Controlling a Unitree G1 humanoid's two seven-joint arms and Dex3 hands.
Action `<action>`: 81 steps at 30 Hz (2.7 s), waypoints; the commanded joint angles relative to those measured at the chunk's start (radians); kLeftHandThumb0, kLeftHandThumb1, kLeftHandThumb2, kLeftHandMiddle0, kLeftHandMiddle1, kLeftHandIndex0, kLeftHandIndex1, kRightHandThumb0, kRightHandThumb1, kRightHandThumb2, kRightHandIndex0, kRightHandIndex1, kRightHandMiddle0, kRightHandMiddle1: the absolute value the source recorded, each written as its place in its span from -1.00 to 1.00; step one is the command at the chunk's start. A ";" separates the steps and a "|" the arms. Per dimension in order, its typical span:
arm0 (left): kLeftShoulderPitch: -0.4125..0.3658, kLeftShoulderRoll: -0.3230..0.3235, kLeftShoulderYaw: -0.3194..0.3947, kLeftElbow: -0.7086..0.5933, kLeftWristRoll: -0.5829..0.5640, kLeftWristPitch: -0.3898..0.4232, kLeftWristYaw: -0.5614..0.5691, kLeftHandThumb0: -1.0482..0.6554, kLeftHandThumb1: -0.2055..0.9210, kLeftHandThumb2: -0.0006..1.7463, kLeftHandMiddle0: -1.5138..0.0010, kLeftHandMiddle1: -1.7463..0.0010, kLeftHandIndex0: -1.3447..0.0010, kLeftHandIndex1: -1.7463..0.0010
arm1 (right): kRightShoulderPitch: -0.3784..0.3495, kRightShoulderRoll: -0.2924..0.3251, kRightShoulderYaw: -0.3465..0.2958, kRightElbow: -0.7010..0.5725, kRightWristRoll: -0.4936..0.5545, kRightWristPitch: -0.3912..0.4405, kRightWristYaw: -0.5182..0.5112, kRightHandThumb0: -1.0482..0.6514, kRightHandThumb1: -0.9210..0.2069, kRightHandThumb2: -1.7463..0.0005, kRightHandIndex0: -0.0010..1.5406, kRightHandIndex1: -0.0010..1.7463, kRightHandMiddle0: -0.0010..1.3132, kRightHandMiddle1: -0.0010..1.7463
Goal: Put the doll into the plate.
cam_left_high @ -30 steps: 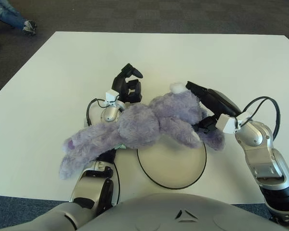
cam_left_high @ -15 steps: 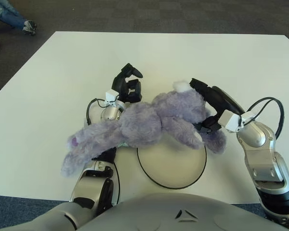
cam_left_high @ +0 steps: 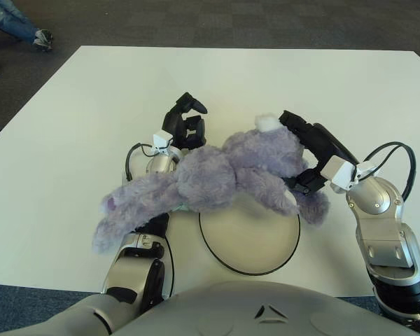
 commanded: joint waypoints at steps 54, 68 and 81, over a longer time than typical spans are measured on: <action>-0.002 0.017 -0.002 0.005 -0.018 0.016 -0.009 -0.31 0.04 0.42 -0.61 -1.00 0.16 -1.00 | -0.033 -0.229 -0.204 -0.064 0.366 0.113 0.171 0.22 0.37 -0.59 -0.01 0.74 -0.01 0.86; -0.003 0.021 -0.004 0.007 -0.012 0.017 -0.005 -0.30 0.07 0.39 -0.59 -1.00 0.18 -1.00 | -0.001 -0.269 -0.235 -0.121 0.441 0.162 0.182 0.22 0.25 -0.50 -0.17 0.73 0.07 0.84; -0.003 0.019 -0.007 0.007 -0.013 0.017 0.000 -0.30 0.07 0.39 -0.60 -1.00 0.18 -1.00 | 0.016 -0.308 -0.243 -0.137 0.472 0.145 0.186 0.22 0.14 -0.42 -0.26 0.72 0.08 0.83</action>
